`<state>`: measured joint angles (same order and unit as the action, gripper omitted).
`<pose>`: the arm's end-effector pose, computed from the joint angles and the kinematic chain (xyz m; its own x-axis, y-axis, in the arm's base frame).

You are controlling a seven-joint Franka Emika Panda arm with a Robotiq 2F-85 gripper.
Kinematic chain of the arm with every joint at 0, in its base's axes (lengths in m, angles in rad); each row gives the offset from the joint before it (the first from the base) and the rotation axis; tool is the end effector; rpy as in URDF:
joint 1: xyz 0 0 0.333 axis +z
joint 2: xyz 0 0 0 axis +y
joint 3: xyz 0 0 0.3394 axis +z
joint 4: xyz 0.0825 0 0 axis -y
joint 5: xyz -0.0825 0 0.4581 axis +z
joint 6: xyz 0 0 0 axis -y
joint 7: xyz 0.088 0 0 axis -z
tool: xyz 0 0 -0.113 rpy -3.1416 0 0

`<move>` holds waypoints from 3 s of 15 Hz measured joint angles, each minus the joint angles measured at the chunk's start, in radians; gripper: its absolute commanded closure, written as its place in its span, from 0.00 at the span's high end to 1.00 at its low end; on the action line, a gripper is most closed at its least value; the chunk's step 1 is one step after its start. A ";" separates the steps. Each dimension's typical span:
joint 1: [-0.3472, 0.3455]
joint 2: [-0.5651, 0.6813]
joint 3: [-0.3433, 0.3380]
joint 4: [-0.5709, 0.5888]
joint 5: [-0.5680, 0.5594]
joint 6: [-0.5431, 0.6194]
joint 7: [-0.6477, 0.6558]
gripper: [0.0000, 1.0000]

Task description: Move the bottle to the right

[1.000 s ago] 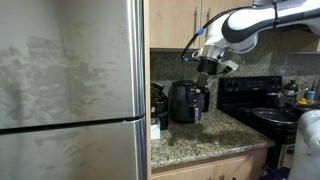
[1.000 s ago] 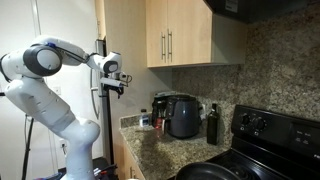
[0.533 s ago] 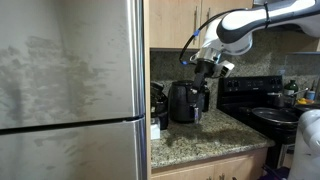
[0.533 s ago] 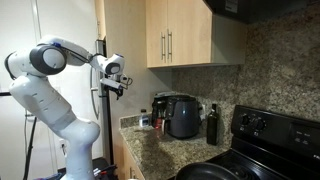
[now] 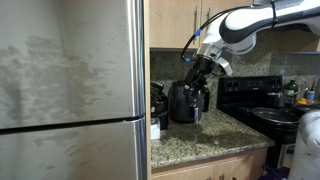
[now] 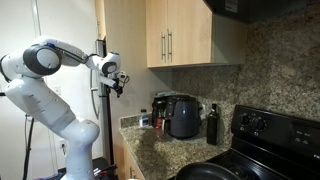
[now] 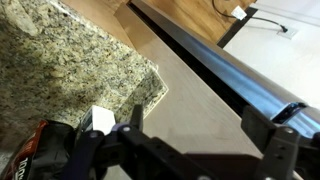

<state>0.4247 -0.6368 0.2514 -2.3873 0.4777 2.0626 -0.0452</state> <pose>0.3303 0.3165 0.5666 0.8479 0.4477 0.2841 0.5223 -0.7974 -0.3022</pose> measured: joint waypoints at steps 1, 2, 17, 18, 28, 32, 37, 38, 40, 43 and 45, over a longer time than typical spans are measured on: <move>0.002 -0.005 0.006 -0.010 0.024 0.050 0.008 1.00; 0.007 -0.007 0.010 -0.023 0.048 0.120 0.005 1.00; -0.038 0.094 -0.042 -0.073 0.047 0.401 0.091 1.00; -0.053 0.158 -0.046 -0.058 0.045 0.407 0.101 1.00; -0.085 0.450 -0.034 0.050 -0.048 0.434 0.175 1.00; -0.093 0.643 0.001 0.071 -0.179 0.675 0.211 1.00; -0.125 0.711 -0.006 0.104 -0.226 0.849 0.182 1.00; -0.128 0.701 -0.006 0.102 -0.226 0.849 0.181 1.00; -0.127 0.698 -0.003 0.103 -0.224 0.848 0.178 1.00; -0.126 0.708 0.020 0.115 -0.158 0.885 0.034 1.00; -0.126 0.716 0.033 0.127 -0.129 0.905 -0.057 1.00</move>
<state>0.2988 0.0789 0.2840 -2.2605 0.3488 2.9672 -0.1022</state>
